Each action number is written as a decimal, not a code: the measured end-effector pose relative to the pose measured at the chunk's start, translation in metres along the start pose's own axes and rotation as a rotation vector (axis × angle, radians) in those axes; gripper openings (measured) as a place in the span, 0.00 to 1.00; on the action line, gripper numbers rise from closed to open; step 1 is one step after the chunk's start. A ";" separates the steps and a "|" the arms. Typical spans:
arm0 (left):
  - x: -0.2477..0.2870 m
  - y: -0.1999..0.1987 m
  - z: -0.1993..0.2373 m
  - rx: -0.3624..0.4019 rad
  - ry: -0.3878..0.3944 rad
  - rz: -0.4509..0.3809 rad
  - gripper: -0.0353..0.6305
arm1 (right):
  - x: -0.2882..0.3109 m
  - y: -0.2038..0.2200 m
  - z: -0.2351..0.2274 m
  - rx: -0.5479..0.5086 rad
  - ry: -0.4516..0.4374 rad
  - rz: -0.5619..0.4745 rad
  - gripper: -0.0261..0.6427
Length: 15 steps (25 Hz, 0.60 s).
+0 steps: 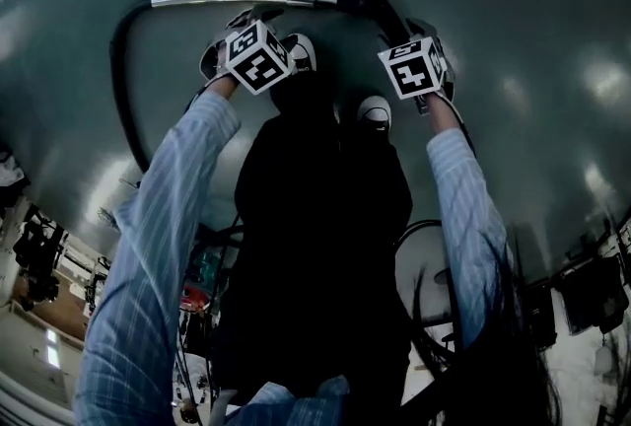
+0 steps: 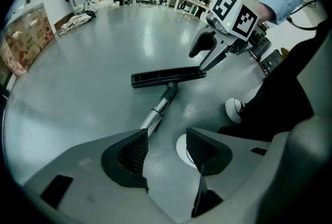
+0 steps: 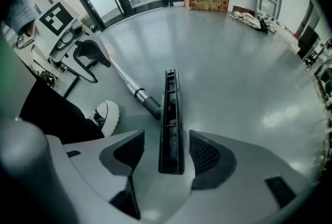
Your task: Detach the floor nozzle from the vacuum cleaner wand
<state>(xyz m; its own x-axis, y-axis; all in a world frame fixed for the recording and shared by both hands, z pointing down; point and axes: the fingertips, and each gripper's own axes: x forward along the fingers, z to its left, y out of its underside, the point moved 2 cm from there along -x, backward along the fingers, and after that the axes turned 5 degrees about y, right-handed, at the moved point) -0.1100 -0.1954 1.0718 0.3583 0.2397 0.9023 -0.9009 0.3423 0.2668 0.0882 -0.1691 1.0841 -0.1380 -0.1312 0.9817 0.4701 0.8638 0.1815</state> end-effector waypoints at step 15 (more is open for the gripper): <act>0.113 -0.008 0.051 0.120 -0.057 0.144 0.36 | 0.085 0.029 -0.015 0.026 0.001 0.015 0.41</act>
<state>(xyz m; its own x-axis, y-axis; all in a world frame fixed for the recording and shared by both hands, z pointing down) -0.0751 -0.2175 1.1886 0.2124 0.2258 0.9507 -0.9658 0.1967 0.1690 0.1035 -0.1627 1.1738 -0.1303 -0.1190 0.9843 0.4489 0.8781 0.1656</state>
